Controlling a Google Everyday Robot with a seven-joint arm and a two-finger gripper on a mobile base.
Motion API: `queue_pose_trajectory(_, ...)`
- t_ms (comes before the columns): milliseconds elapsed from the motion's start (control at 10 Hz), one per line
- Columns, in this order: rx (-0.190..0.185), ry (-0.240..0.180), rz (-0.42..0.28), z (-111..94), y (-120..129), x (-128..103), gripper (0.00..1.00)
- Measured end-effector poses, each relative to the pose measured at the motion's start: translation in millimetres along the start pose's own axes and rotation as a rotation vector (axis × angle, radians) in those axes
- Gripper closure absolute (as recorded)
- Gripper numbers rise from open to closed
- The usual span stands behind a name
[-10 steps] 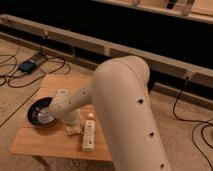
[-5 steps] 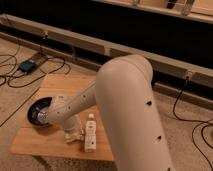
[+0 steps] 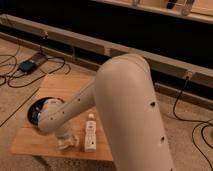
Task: Wipe the white sponge on the table
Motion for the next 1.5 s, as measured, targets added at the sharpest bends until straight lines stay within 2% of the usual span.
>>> queue_pose_trajectory(400, -0.012, 0.003, -0.084, 2.2, 11.6, -27.4, 1.00)
queue_pose_trajectory(900, -0.012, 0.013, -0.137, 3.7, -4.8, -52.5, 1.00)
queue_pose_trajectory(1200, -0.042, 0.029, -0.133, 7.8, -23.0, -53.8, 1.00)
queue_pose_trajectory(1500, -0.060, 0.059, -0.089, 13.3, -50.0, -41.3, 1.00)
